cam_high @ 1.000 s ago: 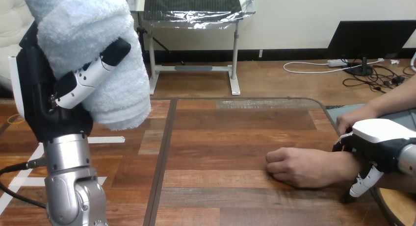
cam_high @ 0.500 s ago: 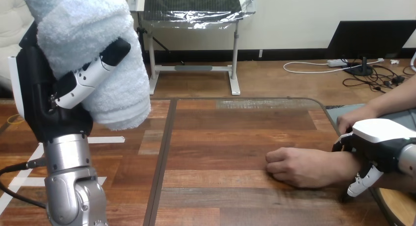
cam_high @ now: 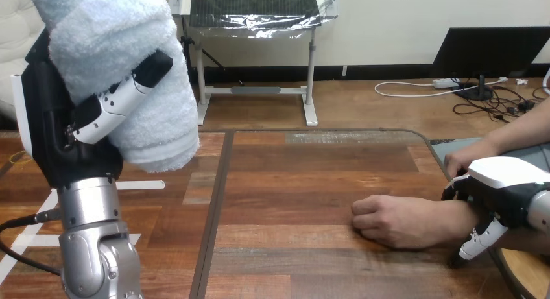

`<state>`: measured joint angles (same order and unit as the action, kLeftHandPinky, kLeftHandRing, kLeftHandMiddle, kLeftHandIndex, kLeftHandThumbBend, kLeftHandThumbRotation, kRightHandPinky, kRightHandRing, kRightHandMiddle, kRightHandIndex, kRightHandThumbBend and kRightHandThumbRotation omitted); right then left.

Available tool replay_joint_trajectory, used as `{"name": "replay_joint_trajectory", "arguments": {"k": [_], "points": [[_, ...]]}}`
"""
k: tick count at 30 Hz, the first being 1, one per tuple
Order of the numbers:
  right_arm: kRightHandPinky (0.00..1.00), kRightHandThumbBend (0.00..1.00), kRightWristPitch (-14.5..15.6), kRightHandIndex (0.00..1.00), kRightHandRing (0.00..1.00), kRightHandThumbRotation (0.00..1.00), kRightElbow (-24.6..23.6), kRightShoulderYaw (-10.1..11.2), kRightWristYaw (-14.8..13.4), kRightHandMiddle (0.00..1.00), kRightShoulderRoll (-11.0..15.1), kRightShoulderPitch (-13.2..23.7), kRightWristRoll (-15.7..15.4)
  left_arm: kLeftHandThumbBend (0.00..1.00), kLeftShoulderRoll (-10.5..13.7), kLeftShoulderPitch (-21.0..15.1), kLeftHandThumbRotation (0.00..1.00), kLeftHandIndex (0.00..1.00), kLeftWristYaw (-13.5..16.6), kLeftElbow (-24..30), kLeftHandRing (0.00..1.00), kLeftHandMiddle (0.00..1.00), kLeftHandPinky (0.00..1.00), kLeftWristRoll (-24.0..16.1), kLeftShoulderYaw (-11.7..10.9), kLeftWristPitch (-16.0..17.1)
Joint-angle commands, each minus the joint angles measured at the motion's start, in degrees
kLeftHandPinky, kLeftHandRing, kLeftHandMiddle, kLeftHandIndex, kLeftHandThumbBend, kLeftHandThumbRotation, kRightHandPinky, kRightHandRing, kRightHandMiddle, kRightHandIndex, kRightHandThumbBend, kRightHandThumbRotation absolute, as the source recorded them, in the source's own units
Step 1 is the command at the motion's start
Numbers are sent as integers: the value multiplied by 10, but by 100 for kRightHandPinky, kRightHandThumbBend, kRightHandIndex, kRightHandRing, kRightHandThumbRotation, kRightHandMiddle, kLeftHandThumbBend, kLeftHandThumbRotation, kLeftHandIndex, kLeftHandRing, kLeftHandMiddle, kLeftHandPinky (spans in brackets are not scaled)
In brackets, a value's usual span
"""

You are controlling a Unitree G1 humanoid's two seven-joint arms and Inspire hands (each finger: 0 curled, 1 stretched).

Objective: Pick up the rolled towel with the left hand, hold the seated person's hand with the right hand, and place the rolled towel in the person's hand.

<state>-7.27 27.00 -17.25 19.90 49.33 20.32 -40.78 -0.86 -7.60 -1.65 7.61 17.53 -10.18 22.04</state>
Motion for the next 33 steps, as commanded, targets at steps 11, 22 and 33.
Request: {"name": "replay_joint_trajectory", "arguments": {"k": [11, 22, 33], "points": [[57, 100, 13, 81, 77, 30, -27, 7, -7, 80, -6, 20, -3, 54, 3, -31, 0, 38, -5, 21, 27, 33, 21, -6, 3, 11], [61, 100, 31, 82, 79, 30, -39, -2, 6, 82, -16, 27, -9, 53, 4, -30, 0, 39, -7, 21, 27, 34, 21, -5, 3, 11], [62, 100, 33, 82, 79, 33, -40, -17, 2, 82, -25, 36, -33, 52, 3, -30, 0, 38, -4, 28, 27, 34, 22, 1, 1, 1]]}}
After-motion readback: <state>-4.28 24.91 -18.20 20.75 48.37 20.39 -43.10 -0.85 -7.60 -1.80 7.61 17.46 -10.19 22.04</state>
